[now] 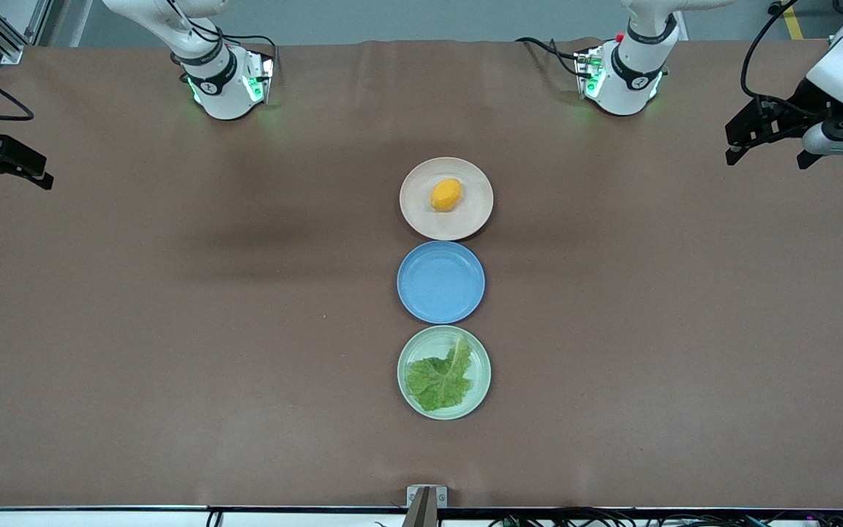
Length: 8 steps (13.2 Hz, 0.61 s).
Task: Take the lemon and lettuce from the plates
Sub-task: 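Reach the left gripper toward the lettuce while the right gripper reaches the lemon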
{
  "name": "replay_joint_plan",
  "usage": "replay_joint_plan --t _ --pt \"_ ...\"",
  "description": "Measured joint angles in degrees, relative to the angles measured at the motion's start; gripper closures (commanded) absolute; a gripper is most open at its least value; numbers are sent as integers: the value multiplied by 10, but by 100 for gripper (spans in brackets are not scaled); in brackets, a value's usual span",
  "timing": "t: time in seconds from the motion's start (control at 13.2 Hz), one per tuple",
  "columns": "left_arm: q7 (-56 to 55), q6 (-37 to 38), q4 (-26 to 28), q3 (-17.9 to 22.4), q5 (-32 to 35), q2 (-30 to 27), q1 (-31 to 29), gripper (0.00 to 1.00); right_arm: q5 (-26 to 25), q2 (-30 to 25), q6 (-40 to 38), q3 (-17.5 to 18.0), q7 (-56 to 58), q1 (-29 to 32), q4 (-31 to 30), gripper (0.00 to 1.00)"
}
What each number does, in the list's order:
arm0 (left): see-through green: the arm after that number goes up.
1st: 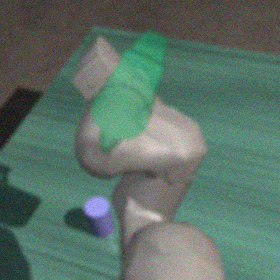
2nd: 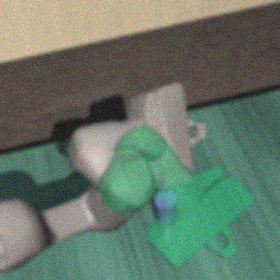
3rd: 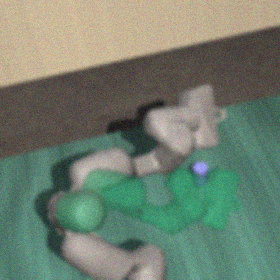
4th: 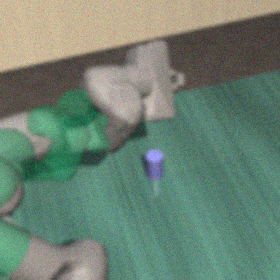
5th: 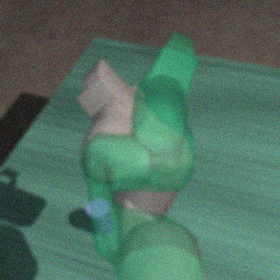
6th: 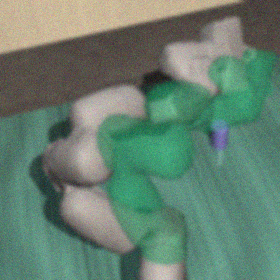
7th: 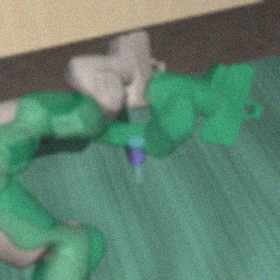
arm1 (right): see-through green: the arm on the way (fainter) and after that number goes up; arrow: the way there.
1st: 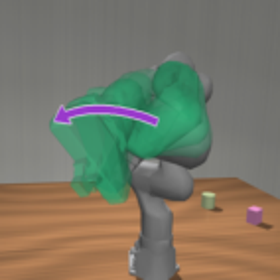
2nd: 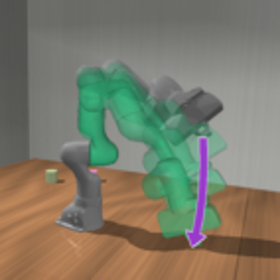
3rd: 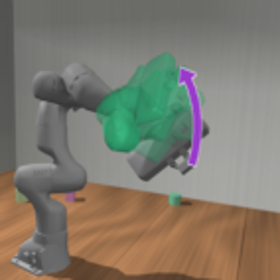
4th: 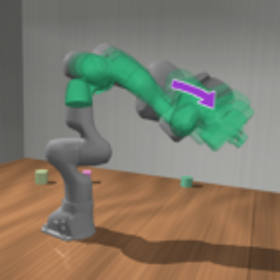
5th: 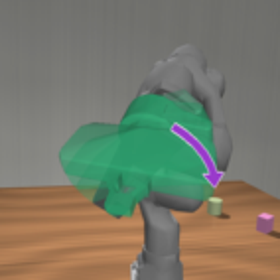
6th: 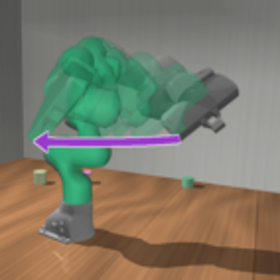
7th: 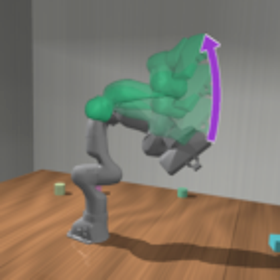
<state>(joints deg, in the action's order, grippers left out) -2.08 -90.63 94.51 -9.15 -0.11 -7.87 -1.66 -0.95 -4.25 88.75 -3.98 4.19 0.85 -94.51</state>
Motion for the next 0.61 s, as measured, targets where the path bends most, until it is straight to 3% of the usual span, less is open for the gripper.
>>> replay_joint_plan --t 0.38,0.61 --pt "0 0 -2 0 0 6 0 0 11 0 5 0 0 0 0 0" --pt "0 -1 -31 -4 -1 59 9 0 20 0 4 0 0 1 -1 0"
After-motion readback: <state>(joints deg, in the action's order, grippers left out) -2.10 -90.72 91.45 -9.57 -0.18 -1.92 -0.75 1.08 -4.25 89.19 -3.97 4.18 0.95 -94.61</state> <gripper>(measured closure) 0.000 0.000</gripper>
